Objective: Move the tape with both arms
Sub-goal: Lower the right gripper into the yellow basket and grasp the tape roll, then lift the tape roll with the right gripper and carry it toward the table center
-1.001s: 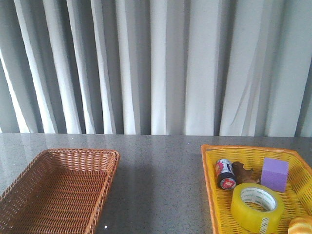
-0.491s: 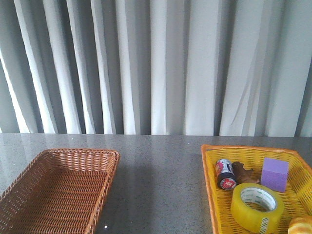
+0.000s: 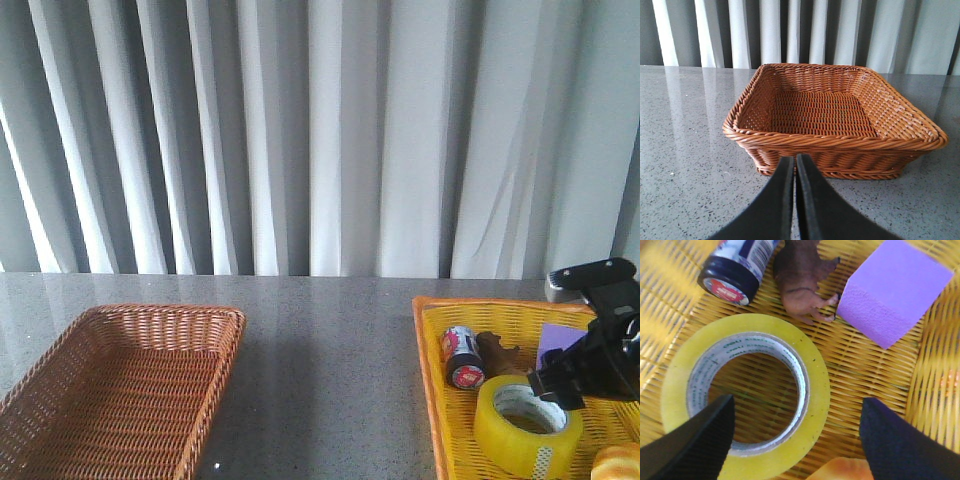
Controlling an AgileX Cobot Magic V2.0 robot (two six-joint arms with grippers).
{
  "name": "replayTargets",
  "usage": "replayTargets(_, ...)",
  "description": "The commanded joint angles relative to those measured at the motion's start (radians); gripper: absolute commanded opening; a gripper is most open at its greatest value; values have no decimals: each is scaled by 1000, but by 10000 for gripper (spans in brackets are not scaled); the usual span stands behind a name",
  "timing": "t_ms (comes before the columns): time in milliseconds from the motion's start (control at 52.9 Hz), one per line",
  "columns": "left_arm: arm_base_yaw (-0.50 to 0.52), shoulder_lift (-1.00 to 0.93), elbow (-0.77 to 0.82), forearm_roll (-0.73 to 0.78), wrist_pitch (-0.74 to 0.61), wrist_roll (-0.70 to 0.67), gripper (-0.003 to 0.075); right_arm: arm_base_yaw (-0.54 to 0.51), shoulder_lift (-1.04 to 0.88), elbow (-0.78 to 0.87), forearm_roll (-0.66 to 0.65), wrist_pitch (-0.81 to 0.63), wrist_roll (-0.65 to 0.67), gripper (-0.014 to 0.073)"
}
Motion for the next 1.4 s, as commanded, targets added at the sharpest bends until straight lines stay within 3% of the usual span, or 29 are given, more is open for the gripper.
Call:
replayTargets(0,-8,-15,-28,-2,-70,-8,-6,-5,11,-54,-14,-62,-1,525)
replayTargets(227,-8,-15,-28,-2,-70,-8,-6,-5,109,-104,-16,-33,1,521)
replayTargets(340,-8,-15,-28,-2,-70,-8,-6,-5,143,-117,-15,-15,1,472)
replayTargets(453,-8,-15,-28,-2,-70,-8,-6,-5,145,-117,-14,-35,10,342)
replayTargets(661,-8,-15,-28,-2,-70,-8,-6,-5,137,-145,-18,-34,3,-18)
replayTargets(850,-8,-15,-28,-2,-70,-8,-6,0,67,-273,44,46,2,-8)
replayTargets(1001,-8,-15,-28,-2,-70,-8,-6,40,-12,-407,187,70,-62,-8)
replayTargets(1228,-8,-15,-28,-2,-70,-8,-6,216,17,-515,504,93,-336,-6)
replayTargets(1379,-8,-15,-28,-2,-70,-8,-6,318,139,-515,527,96,-372,-5)
